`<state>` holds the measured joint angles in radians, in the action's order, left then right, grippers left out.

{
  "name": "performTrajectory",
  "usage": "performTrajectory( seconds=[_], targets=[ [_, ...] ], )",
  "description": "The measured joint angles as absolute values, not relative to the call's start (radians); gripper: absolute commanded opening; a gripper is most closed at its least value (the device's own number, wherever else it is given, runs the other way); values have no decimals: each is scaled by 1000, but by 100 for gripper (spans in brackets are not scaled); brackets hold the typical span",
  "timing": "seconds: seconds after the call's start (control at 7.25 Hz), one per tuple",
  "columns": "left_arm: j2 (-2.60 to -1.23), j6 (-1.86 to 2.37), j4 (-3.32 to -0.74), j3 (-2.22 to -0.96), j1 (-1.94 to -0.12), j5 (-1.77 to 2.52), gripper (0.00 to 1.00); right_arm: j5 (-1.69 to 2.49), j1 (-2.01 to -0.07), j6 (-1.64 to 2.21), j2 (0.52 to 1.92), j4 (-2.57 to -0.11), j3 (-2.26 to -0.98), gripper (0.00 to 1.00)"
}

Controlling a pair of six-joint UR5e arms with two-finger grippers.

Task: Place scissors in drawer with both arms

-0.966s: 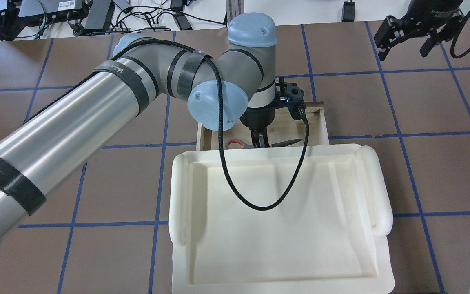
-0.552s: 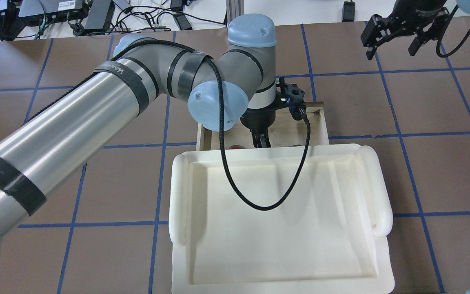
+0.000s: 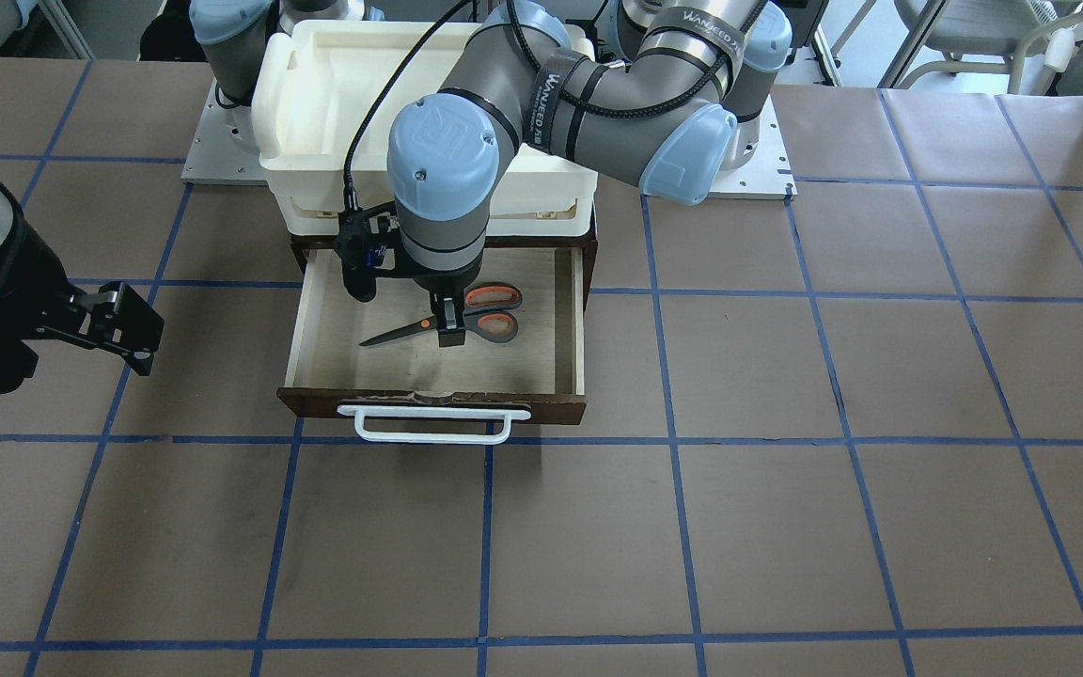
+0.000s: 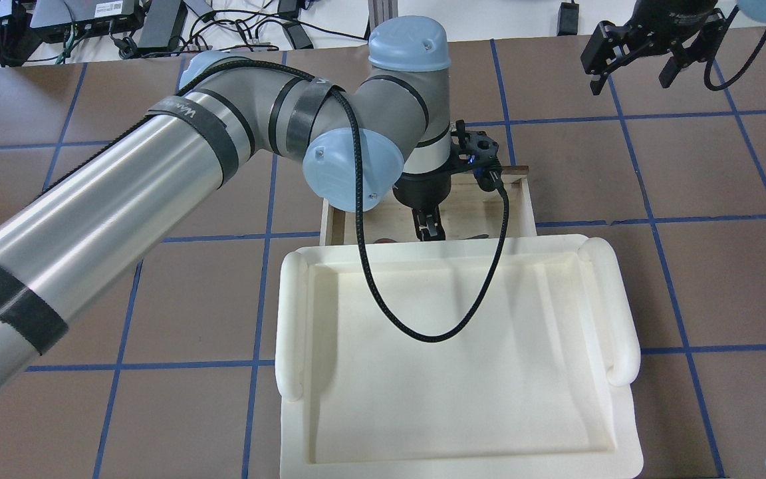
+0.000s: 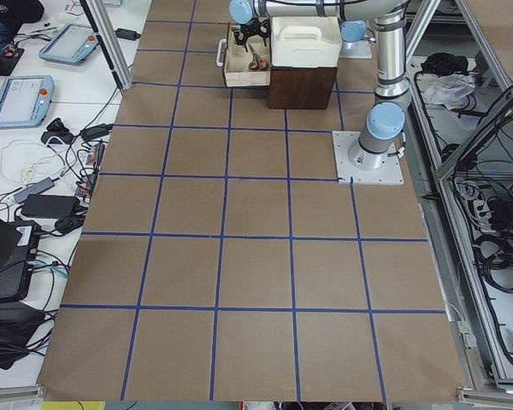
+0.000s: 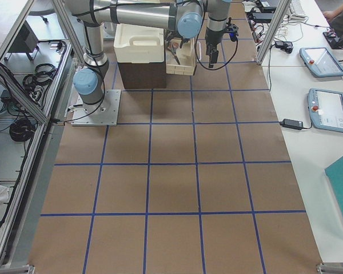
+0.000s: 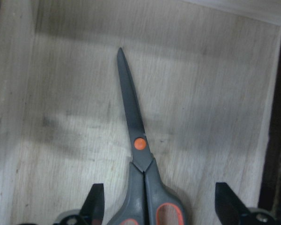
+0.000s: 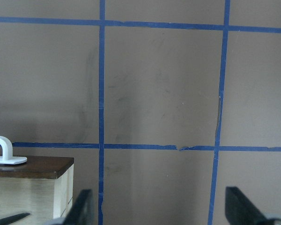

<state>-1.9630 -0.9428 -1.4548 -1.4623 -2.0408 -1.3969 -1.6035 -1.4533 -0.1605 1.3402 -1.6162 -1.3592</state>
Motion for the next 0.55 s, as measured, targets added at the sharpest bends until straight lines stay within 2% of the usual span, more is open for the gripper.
performTrajectory(
  seconds=[0.55],
  targets=[
    [-1863, -730, -1446, -1439, -2013, -1412, 100, -1619, -1556, -87, 1389, -1576, -1348, 100]
  ],
)
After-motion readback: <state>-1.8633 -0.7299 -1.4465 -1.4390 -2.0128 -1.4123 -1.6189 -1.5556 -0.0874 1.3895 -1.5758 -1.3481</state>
